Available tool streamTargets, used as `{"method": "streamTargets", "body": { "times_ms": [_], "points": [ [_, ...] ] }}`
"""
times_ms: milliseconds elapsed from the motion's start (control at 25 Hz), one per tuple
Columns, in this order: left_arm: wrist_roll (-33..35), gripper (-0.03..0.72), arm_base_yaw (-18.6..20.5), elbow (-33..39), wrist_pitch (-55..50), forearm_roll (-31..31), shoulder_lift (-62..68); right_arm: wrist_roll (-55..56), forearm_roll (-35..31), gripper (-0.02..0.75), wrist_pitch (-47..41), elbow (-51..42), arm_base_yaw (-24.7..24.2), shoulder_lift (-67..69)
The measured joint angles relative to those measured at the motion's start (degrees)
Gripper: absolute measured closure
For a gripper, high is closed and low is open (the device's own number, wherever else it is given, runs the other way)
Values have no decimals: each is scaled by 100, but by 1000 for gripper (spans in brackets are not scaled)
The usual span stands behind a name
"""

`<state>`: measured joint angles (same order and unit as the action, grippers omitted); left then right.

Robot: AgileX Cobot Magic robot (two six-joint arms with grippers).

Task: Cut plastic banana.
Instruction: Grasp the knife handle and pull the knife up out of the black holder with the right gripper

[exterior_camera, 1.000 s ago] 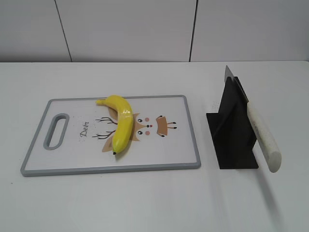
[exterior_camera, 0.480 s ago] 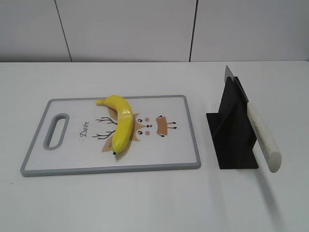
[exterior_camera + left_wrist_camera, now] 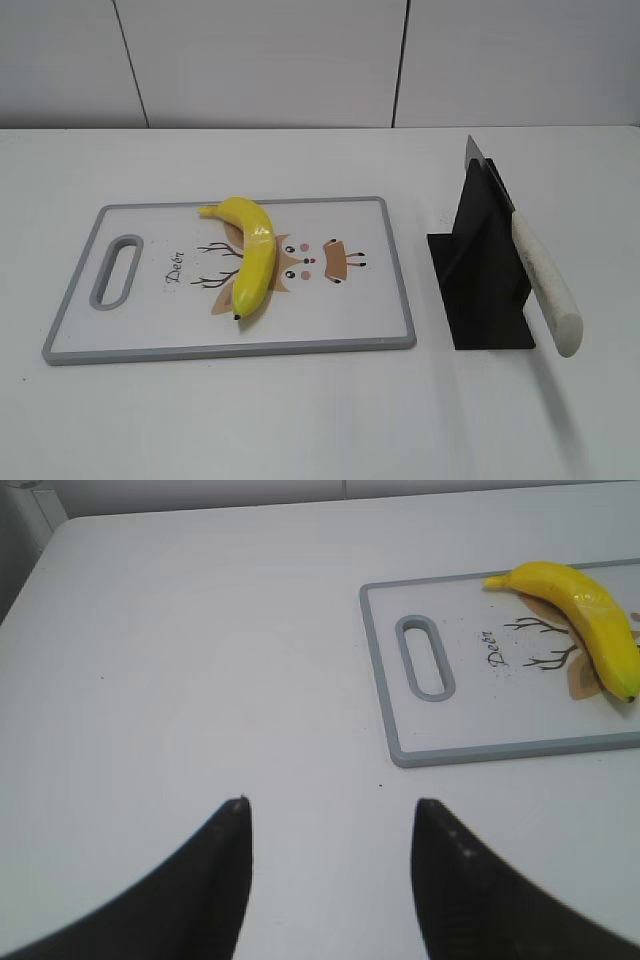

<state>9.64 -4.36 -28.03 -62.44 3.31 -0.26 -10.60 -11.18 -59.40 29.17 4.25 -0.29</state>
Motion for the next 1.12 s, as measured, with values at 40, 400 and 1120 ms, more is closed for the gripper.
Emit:
{"method": "streamTargets", "body": {
  "times_ms": [40, 400, 1120],
  "points": [
    [0, 209, 0, 0, 0, 0, 0, 0, -44, 148, 0, 0, 0, 0],
    [0, 209, 0, 0, 0, 0, 0, 16, -143, 180, 0, 29, 0, 731],
    [0, 209, 0, 0, 0, 0, 0, 626, -443, 199, 274, 1254, 891, 4896]
  ]
}}
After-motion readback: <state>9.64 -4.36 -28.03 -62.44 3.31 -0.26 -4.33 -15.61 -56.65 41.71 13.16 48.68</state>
